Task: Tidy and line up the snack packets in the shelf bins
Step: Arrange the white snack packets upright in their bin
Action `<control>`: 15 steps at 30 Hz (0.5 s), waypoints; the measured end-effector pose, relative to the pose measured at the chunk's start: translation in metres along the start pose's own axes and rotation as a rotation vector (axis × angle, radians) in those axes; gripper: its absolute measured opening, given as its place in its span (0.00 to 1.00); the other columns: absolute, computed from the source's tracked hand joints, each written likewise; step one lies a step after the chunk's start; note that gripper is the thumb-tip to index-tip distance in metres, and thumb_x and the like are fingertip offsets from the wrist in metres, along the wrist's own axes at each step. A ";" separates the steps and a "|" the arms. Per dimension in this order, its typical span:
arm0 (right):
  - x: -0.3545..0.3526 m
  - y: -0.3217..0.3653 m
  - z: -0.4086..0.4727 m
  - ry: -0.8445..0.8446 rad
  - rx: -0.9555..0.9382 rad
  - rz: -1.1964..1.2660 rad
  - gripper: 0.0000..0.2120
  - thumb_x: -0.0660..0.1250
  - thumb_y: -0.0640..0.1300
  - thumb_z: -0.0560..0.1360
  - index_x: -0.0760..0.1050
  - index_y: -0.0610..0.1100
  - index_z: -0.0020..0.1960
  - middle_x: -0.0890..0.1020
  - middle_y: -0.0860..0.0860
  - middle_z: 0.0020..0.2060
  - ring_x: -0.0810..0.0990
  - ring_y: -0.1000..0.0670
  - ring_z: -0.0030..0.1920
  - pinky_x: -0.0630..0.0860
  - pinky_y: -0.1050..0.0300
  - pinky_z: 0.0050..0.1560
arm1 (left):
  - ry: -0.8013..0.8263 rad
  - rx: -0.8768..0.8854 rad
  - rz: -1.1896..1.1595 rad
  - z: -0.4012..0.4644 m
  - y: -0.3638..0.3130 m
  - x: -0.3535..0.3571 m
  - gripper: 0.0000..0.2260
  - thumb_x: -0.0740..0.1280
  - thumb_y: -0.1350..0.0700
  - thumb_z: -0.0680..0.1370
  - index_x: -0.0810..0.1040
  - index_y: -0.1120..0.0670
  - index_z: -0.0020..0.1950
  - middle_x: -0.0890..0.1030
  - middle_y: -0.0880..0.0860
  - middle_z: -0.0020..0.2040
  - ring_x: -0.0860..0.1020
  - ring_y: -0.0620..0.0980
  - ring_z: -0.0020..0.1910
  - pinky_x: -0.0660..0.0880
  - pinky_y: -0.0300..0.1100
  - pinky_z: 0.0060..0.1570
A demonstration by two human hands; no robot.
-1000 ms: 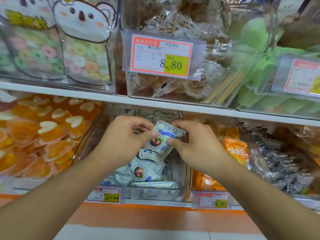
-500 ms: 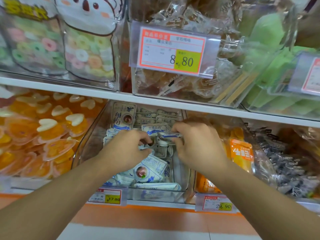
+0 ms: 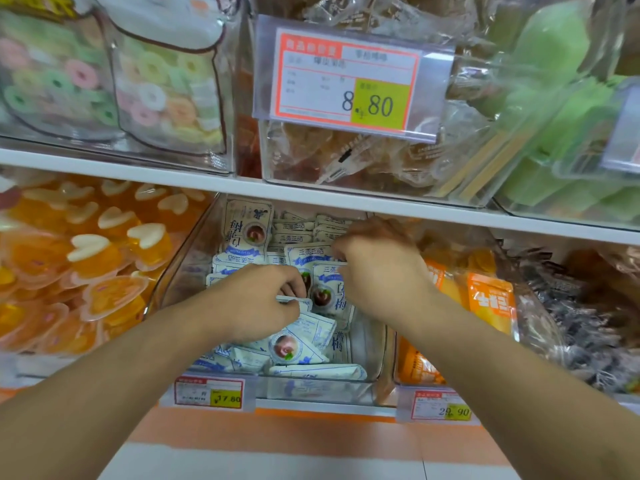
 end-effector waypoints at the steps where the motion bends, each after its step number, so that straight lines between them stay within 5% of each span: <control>1: -0.002 -0.003 -0.003 -0.005 0.002 0.043 0.14 0.73 0.41 0.71 0.84 0.53 0.54 0.82 0.52 0.53 0.78 0.45 0.59 0.75 0.52 0.58 | 0.010 0.000 0.005 -0.001 -0.001 0.002 0.05 0.67 0.50 0.80 0.78 0.43 0.55 0.79 0.40 0.52 0.81 0.46 0.52 0.79 0.50 0.55; 6: -0.013 -0.009 -0.022 0.001 -0.031 0.306 0.11 0.68 0.42 0.76 0.81 0.49 0.57 0.82 0.50 0.53 0.78 0.45 0.57 0.78 0.51 0.54 | 0.066 0.048 0.063 -0.012 -0.011 -0.004 0.10 0.69 0.42 0.79 0.80 0.42 0.57 0.79 0.38 0.53 0.77 0.36 0.54 0.75 0.41 0.58; 15: -0.001 0.024 -0.046 0.228 -0.186 0.401 0.08 0.65 0.49 0.77 0.79 0.50 0.54 0.81 0.52 0.49 0.77 0.48 0.56 0.72 0.49 0.65 | 0.030 0.081 0.092 -0.037 -0.035 -0.024 0.04 0.77 0.54 0.74 0.86 0.45 0.43 0.85 0.41 0.39 0.82 0.35 0.39 0.82 0.38 0.44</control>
Point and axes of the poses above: each hand's wrist, its own z-axis towards the middle knuckle, its own x-axis out of the palm, y = z × x, the point moved 9 cm from there along z, towards the middle knuckle
